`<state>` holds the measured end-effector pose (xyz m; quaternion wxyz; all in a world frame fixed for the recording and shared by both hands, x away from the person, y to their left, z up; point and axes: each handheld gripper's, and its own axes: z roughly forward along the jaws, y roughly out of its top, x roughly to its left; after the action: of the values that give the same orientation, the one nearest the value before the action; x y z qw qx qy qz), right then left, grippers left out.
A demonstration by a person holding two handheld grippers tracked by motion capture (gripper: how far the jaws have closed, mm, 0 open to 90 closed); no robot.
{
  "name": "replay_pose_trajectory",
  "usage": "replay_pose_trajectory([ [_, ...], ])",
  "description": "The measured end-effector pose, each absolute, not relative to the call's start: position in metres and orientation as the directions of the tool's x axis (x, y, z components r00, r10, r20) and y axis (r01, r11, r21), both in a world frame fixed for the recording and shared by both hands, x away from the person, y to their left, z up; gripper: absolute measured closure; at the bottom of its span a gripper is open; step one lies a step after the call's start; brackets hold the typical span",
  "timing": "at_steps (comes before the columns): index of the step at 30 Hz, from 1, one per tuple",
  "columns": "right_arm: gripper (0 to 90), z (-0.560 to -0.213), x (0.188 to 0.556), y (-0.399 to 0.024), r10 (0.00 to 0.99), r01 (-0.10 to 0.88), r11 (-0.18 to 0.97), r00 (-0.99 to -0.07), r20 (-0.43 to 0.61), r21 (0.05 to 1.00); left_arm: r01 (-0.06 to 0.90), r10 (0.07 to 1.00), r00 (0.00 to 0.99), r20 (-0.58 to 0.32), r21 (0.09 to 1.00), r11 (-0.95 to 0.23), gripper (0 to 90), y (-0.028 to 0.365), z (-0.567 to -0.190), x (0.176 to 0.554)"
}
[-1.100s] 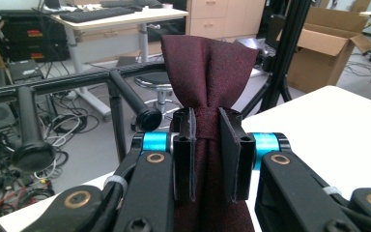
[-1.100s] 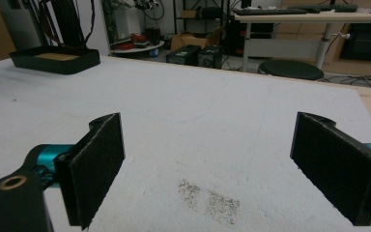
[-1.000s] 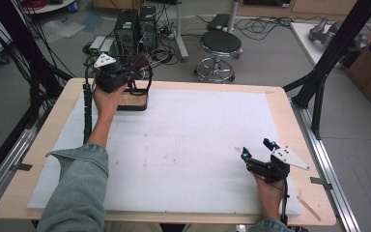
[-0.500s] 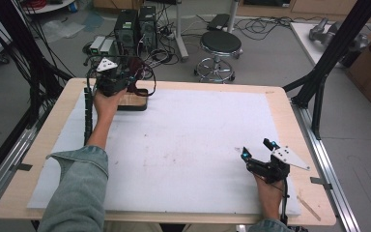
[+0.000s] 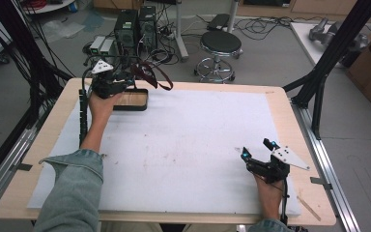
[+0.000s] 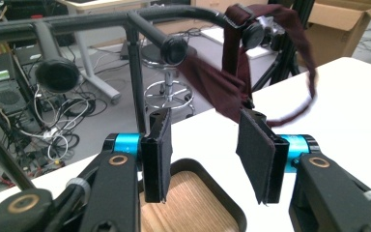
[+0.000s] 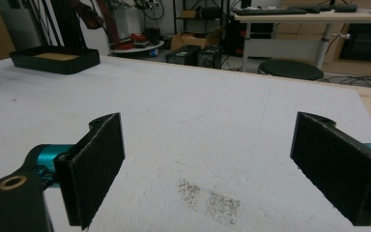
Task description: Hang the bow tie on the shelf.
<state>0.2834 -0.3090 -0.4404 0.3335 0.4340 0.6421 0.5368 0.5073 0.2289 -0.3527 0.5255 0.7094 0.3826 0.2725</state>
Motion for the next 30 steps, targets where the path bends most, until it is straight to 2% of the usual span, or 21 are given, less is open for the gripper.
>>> replay_pose_trajectory([
  [15, 11.0, -0.44, 0.283, -0.309, 0.917, 0.2, 0.048, -0.396, 0.037, 0.979, 0.173, 0.794, 0.608, 0.015, 0.973, -0.151, 48.9, 0.249, -0.327, 0.451],
  [19, 11.0, -0.44, 0.283, -0.309, 0.917, 0.2, 0.047, -0.396, 0.037, 0.979, 0.138, 0.784, 0.618, 0.056, 0.974, -0.178, 46.7, 0.254, -0.322, 0.432],
  [26, 11.0, -0.44, 0.283, -0.309, 0.918, 0.2, 0.046, -0.395, 0.037, 0.979, 0.106, 0.772, 0.631, 0.073, 0.978, -0.179, 42.8, 0.262, -0.318, 0.405],
  [30, 11.0, -0.44, 0.283, -0.309, 0.918, 0.2, 0.047, -0.395, 0.037, 0.979, 0.11, 0.773, 0.631, 0.067, 0.978, -0.175, 36.6, 0.266, -0.319, 0.394],
])
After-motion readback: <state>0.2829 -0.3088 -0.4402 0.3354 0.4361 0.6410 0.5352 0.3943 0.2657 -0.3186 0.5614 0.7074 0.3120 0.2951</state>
